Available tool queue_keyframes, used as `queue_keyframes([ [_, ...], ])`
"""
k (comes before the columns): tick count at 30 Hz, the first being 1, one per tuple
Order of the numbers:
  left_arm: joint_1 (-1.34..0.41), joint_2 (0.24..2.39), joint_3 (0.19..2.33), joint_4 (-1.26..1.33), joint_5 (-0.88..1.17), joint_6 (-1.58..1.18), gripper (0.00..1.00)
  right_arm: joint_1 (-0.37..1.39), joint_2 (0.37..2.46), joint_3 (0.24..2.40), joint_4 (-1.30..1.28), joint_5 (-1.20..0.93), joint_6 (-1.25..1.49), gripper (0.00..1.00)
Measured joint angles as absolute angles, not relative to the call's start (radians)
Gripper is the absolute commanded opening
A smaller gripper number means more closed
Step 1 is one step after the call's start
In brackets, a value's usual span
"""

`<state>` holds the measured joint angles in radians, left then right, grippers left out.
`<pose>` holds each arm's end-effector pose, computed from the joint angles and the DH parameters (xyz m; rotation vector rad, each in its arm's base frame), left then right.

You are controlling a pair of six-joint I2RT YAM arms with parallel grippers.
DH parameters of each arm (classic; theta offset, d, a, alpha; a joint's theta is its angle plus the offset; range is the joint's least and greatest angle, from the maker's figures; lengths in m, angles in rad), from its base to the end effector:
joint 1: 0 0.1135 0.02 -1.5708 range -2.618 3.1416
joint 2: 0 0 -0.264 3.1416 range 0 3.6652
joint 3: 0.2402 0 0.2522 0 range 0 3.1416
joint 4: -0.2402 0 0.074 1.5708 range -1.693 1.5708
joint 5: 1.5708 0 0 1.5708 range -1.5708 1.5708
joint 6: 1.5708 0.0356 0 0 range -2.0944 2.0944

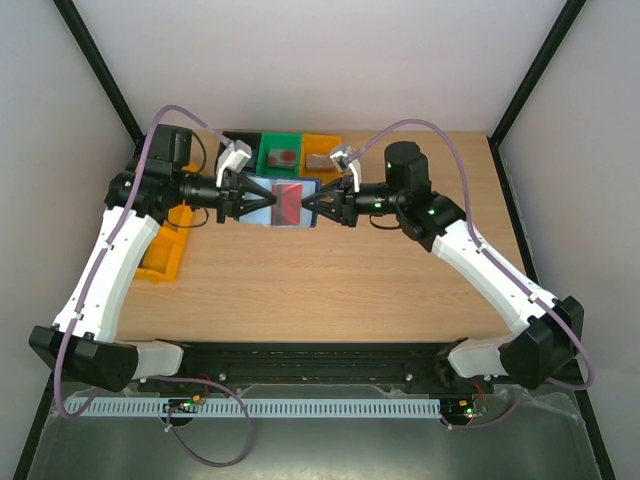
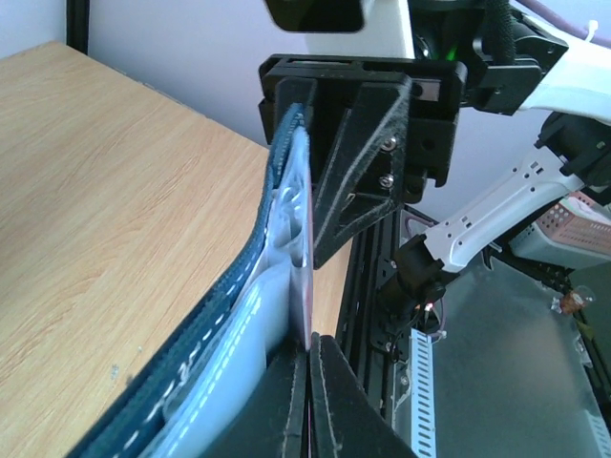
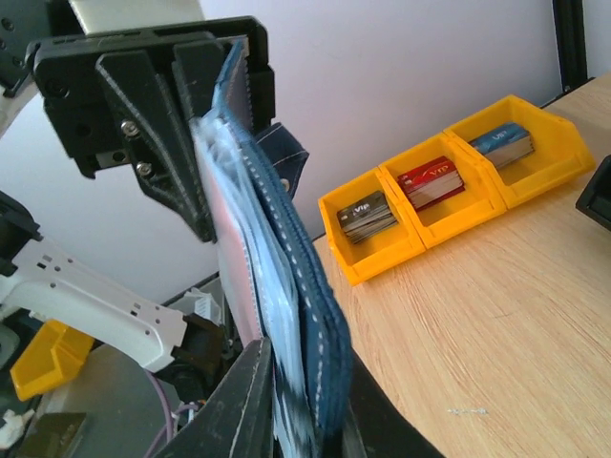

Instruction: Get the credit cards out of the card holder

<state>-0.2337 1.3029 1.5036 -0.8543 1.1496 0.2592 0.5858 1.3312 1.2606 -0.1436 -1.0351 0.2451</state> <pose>0.2342 -0.0892 0.4219 1.0660 1.7156 -1.2340 0.2297 0.1892 0.3929 -1.0931 1.5961 1.4878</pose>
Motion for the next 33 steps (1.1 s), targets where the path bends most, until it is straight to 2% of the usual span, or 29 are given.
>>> queue_keyframes([
  [4,-0.252,1.304,1.516,-0.861,1.135,0.275,0.02,0.584,1.331,1.238,-0.095,-1.036,0.298,0.16],
  [8,-0.252,1.305,1.526,-0.863,1.125,0.285,0.02,0.585,1.331,1.229,-0.057,-1.039,0.322,0.03],
  [10,-0.252,1.305,1.526,-0.863,1.113,0.286,0.02,0.586,1.327,1.224,-0.047,-1.045,0.334,0.02],
  [11,-0.251,1.305,1.526,-0.862,1.106,0.285,0.15,0.586,1.325,1.221,-0.041,-1.048,0.337,0.02],
  [12,-0.252,1.305,1.526,-0.859,1.096,0.280,0.46,0.587,1.322,1.217,-0.037,-1.051,0.344,0.02],
  [13,-0.252,1.305,1.526,-0.853,1.087,0.274,0.67,0.587,1.321,1.214,-0.031,-1.050,0.349,0.02],
  [14,-0.252,1.305,1.526,-0.843,1.069,0.261,0.82,0.588,1.321,1.214,-0.025,-1.047,0.356,0.02],
  [15,-0.253,1.305,1.525,-0.831,1.050,0.241,0.92,0.590,1.321,1.214,-0.019,-1.030,0.363,0.02],
  [16,-0.252,1.305,1.524,-0.820,1.026,0.220,0.99,0.592,1.321,1.214,-0.019,-1.003,0.371,0.02],
  [23,-0.159,1.302,1.504,-0.750,0.781,0.159,0.99,0.600,1.365,1.308,-0.172,-0.738,0.383,0.02],
  [33,-0.124,1.328,1.324,-0.682,0.777,0.232,0.98,0.645,1.390,1.326,-0.241,-0.697,0.393,0.02],
])
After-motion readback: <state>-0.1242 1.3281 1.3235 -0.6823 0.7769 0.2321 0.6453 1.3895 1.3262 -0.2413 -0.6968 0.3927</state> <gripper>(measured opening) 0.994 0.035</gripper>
